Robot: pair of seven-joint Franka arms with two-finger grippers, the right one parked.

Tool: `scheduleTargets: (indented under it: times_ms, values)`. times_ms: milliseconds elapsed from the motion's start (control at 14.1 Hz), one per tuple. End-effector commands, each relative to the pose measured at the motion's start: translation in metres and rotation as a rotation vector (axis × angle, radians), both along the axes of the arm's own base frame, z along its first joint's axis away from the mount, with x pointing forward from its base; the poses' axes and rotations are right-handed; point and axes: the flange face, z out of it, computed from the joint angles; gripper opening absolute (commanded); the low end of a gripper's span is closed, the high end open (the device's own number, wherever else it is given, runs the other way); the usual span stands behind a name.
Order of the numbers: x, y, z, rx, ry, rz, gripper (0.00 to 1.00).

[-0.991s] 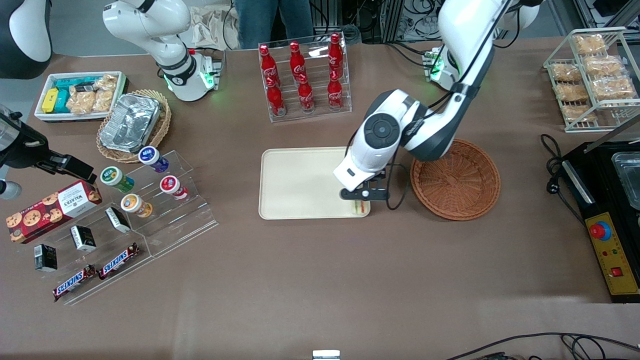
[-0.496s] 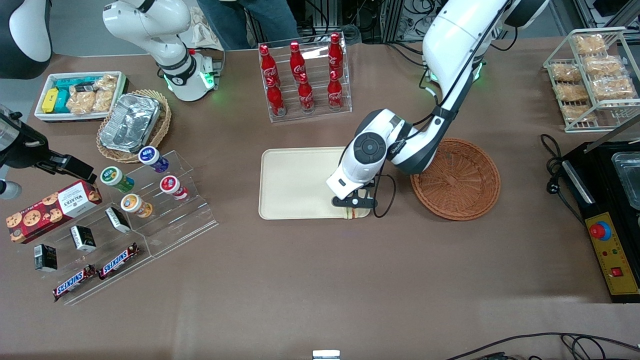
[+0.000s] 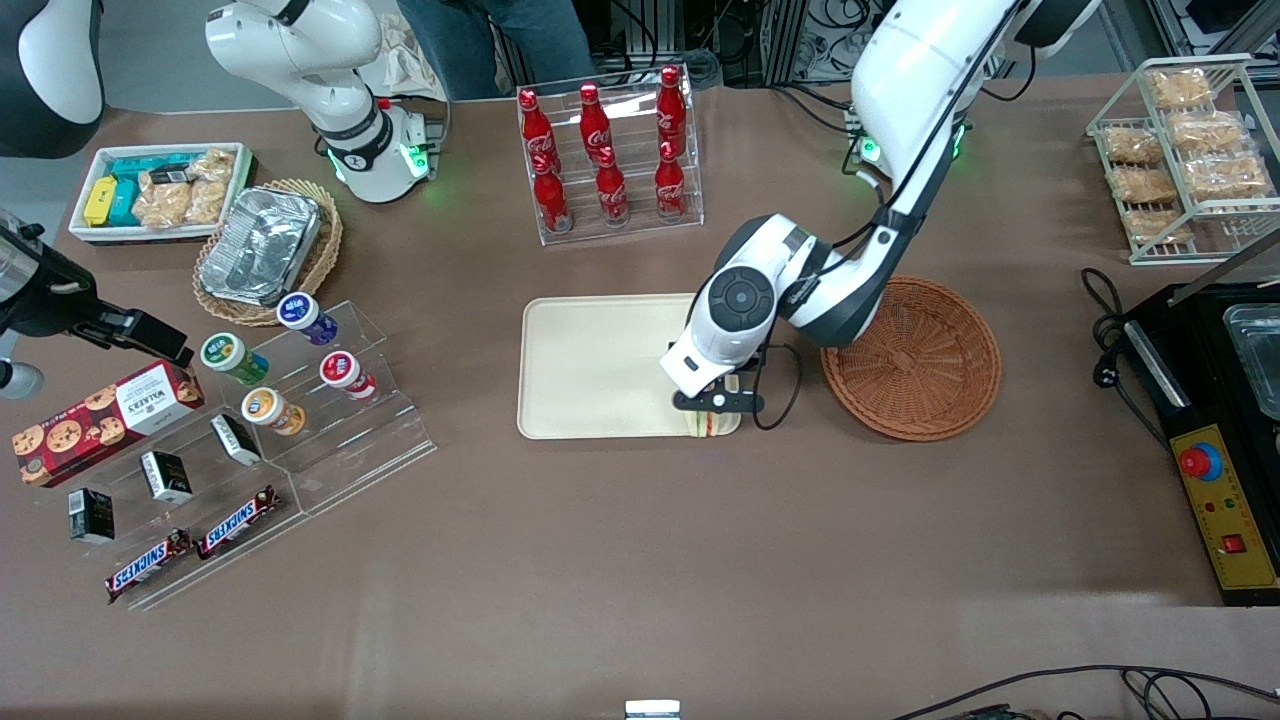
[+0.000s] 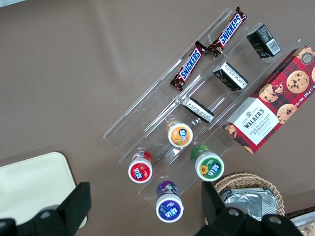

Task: Place sandwich from basket to tray

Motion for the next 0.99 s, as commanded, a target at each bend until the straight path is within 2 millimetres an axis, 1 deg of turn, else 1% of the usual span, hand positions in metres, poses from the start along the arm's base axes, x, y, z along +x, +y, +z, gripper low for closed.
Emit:
scheduleTargets:
  times_ms: [0, 71, 142, 212, 354, 425, 496, 566, 708, 779, 850, 920]
  values:
    - [0.017, 0.041, 0.056, 0.045, -0.048, 0.003, 0.99]
    - [0.021, 0.057, 0.075, 0.068, -0.062, -0.046, 0.99]
    - [0.027, 0.075, 0.085, 0.084, -0.048, -0.072, 0.99]
    - [0.034, 0.099, 0.105, 0.086, -0.04, -0.081, 0.99]
    - [0.043, 0.148, 0.156, 0.077, -0.066, -0.121, 0.99]
    - [0.045, 0.173, 0.179, 0.077, -0.074, -0.142, 0.99]
    - [0.045, 0.193, 0.194, 0.081, -0.072, -0.168, 0.99]
    - [0.047, 0.217, 0.204, 0.09, -0.064, -0.209, 0.98]
    - [0.055, 0.267, 0.213, 0.084, -0.028, -0.325, 0.98]
    - [0.058, 0.285, 0.229, 0.076, -0.043, -0.341, 0.98]
    - [0.055, 0.291, 0.244, 0.08, -0.055, -0.328, 0.99]
    - [0.055, 0.31, 0.252, 0.087, -0.067, -0.265, 0.99]
